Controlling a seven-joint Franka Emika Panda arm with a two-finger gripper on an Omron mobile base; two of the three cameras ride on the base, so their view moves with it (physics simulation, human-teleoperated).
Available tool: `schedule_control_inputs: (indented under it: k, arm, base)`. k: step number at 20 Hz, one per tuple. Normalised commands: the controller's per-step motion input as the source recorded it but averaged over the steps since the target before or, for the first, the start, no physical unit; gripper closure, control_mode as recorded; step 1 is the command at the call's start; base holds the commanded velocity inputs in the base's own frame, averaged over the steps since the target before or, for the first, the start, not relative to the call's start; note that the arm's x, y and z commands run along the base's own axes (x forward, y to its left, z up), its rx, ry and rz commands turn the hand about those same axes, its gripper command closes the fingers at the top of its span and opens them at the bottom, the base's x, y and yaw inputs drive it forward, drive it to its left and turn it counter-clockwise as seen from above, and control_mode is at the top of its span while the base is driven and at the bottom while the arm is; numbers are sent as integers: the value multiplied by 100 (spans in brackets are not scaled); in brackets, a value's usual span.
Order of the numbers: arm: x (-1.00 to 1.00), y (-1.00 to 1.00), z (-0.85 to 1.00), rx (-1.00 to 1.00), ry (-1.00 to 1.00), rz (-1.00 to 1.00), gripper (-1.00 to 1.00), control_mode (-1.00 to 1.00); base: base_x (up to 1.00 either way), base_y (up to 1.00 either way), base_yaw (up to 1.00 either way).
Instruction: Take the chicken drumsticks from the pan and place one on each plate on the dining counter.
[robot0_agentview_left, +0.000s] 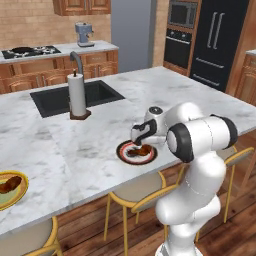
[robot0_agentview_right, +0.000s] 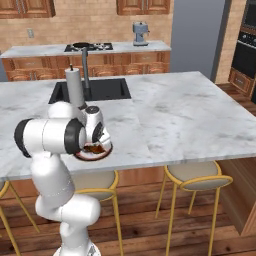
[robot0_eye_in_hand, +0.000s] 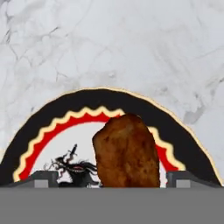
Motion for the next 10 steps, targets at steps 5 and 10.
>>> schedule_control_inputs:
  k: [5, 10]
  arm:
    - [-17, -9, 100, 21, -24, -5, -100, -100]
    - [-41, -43, 100, 25, -6, 9, -100, -100]
  base:
    - [0, 0, 0]
    - [0, 0, 0]
